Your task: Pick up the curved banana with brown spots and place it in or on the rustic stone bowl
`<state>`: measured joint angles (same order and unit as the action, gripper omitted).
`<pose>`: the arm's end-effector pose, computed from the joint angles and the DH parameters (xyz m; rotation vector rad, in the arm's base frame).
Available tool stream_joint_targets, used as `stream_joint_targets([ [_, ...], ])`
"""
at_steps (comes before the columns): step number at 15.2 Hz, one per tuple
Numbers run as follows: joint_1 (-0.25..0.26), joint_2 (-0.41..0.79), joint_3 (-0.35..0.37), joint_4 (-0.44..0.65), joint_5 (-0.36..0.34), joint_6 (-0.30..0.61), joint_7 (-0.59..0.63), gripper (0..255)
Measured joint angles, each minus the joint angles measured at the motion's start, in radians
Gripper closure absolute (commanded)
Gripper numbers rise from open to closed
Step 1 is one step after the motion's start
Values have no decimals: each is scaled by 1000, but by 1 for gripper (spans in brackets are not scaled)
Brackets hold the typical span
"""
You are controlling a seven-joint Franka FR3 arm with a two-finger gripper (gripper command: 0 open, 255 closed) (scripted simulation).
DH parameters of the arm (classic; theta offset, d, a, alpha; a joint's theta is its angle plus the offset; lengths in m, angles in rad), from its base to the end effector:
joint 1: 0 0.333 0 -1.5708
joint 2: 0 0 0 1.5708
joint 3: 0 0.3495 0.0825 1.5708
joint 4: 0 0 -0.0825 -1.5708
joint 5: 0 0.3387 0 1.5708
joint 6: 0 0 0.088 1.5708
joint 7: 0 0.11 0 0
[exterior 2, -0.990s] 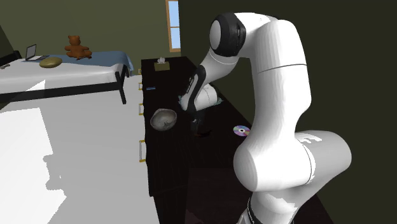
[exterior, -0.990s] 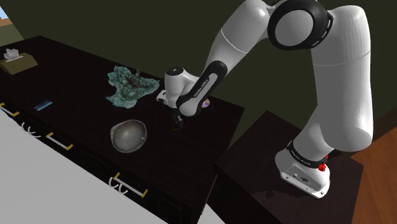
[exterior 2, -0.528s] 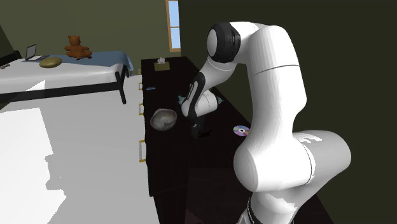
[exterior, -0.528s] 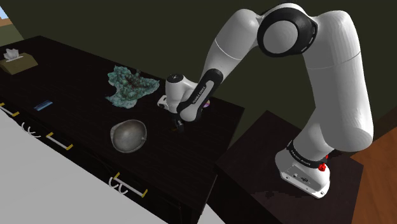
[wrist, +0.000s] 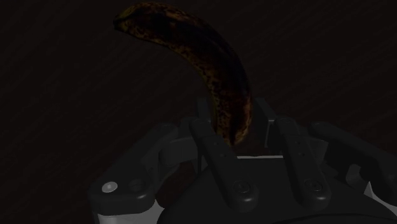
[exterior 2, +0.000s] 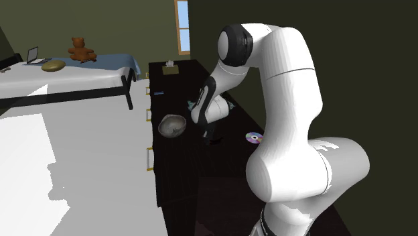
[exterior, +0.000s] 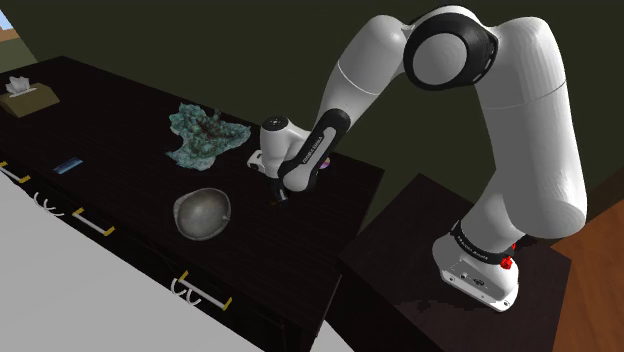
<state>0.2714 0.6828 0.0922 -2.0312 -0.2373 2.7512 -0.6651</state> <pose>0.5507 0.2164 0.1730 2.5349 1.7802 0.0602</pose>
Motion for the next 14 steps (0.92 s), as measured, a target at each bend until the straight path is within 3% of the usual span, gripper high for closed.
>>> stream_joint_targets([
  [14, -11, -63, 15, -22, 11, -40, -10, 255],
])
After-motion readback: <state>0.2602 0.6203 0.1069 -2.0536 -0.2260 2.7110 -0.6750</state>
